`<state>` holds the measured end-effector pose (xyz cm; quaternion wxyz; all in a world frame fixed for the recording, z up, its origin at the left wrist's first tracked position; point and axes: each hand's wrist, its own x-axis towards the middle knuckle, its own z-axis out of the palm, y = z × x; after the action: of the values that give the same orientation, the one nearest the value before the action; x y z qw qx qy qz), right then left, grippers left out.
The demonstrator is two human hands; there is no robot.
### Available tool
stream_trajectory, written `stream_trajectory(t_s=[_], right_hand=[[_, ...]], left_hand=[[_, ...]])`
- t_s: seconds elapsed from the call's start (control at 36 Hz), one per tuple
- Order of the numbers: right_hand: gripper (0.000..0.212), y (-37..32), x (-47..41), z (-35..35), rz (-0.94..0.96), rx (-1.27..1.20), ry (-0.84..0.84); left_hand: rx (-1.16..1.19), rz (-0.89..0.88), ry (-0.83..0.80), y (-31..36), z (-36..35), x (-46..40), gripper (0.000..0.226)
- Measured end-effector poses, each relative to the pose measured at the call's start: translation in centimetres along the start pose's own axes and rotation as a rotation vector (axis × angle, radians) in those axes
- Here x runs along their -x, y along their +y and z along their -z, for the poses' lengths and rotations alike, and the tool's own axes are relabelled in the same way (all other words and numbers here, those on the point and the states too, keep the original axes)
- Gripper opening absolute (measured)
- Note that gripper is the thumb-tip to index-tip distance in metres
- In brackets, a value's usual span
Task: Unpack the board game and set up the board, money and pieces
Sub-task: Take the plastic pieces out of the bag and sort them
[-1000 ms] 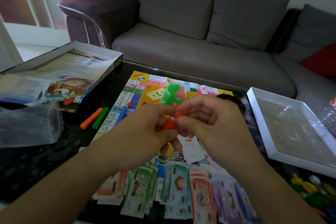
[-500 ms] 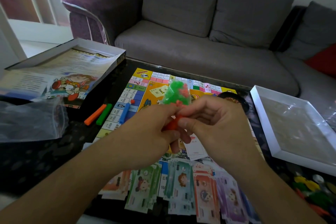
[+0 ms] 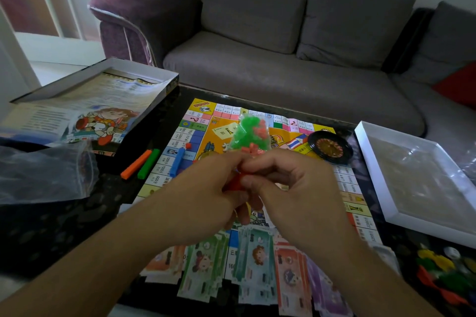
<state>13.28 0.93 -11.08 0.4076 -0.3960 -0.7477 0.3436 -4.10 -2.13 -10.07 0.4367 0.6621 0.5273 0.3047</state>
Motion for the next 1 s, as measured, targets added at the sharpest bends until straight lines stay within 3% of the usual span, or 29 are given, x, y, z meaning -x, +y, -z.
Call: stream_trajectory(t_s=[0.11, 0.22, 0.31, 0.36, 0.47, 0.58, 0.83, 0.92, 1.0], right_hand=[[0.040, -0.4, 0.1, 0.0, 0.042, 0.149, -0.043], [0.075, -0.4, 0.2, -0.3, -0.045, 0.133, -0.176], [0.088, -0.2, 0.1, -0.9, -0.096, 0.190, -0.257], [0.083, 0.1, -0.3, -1.5, -0.111, 0.256, -0.224], [0.051, 1.5, -1.5, -2.2, -0.175, 0.313, -0.139], [0.033, 2.7, -3.0, -3.3, -0.205, 0.386, -0.187], [0.035, 4.2, -8.8, -9.1, -0.209, 0.556, -0.404], [0.056, 5.2, -10.0, -10.8, -0.213, 0.606, -0.417], [0.039, 6.0, -10.5, -11.8, -0.188, 0.632, -0.390]], left_hand=[[0.131, 0.011, 0.075, -0.3, 0.2, -0.4, 0.041], [0.290, 0.103, 0.133, -0.8, 1.3, -1.4, 0.053], [0.407, 0.152, 0.170, -0.9, 2.4, -1.8, 0.054], [0.455, 0.205, 0.199, -0.8, 3.3, -2.3, 0.046], [0.560, 0.392, 0.344, -2.8, 6.6, -3.4, 0.020], [0.661, 0.479, 0.434, -4.4, 9.3, -3.2, 0.026], [0.757, 0.518, 0.460, -3.6, 10.3, -4.5, 0.028], [0.730, 0.510, 0.445, -3.9, 10.6, -4.7, 0.024], [0.750, 0.500, 0.444, -4.5, 11.0, -5.0, 0.024]])
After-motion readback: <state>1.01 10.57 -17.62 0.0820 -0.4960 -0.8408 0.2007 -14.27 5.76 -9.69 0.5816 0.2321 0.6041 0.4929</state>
